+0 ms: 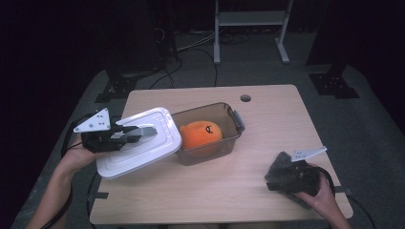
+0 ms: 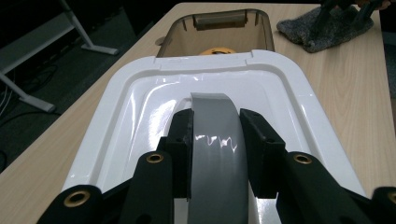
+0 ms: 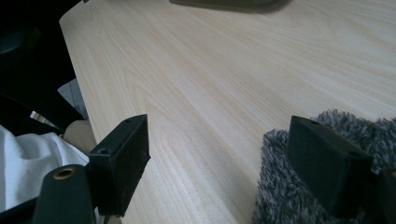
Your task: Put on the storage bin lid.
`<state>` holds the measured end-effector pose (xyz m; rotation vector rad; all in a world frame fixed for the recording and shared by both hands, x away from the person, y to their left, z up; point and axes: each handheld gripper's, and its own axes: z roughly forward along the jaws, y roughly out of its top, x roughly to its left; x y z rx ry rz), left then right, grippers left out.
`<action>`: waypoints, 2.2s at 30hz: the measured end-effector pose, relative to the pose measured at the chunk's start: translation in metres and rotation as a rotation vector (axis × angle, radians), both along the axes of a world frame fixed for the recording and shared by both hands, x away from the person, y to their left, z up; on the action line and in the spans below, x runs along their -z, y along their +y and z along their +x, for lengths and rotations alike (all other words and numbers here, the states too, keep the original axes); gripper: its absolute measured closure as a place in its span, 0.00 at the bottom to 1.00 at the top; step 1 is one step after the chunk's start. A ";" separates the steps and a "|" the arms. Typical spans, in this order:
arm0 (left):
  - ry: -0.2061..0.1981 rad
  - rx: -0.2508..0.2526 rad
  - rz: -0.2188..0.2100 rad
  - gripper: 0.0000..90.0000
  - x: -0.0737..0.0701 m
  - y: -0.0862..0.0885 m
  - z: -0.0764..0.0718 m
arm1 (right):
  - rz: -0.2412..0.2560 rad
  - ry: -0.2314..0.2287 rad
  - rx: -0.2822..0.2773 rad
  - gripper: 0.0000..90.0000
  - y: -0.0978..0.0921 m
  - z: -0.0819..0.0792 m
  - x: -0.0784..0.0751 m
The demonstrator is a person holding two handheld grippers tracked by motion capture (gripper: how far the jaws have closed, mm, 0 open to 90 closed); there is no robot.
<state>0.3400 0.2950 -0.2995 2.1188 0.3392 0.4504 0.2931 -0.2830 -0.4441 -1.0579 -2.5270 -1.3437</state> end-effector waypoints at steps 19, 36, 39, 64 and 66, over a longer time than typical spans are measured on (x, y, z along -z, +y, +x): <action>0.005 0.062 0.022 0.74 -0.011 -0.051 0.028 | 0.001 -0.001 -0.002 0.23 -0.001 0.000 0.001; 0.012 0.095 0.035 0.74 -0.012 -0.087 0.048 | 0.006 0.001 -0.009 0.23 -0.001 0.000 0.001; 0.012 0.101 0.039 0.74 -0.012 -0.093 0.052 | 0.007 0.002 -0.011 0.23 0.000 0.000 0.001; 0.018 0.148 0.026 0.74 -0.006 -0.136 0.073 | 0.014 0.000 -0.014 0.23 -0.001 0.000 0.000; 0.021 0.146 0.023 0.74 -0.004 -0.140 0.075 | 0.013 0.000 -0.015 0.23 -0.001 -0.001 0.000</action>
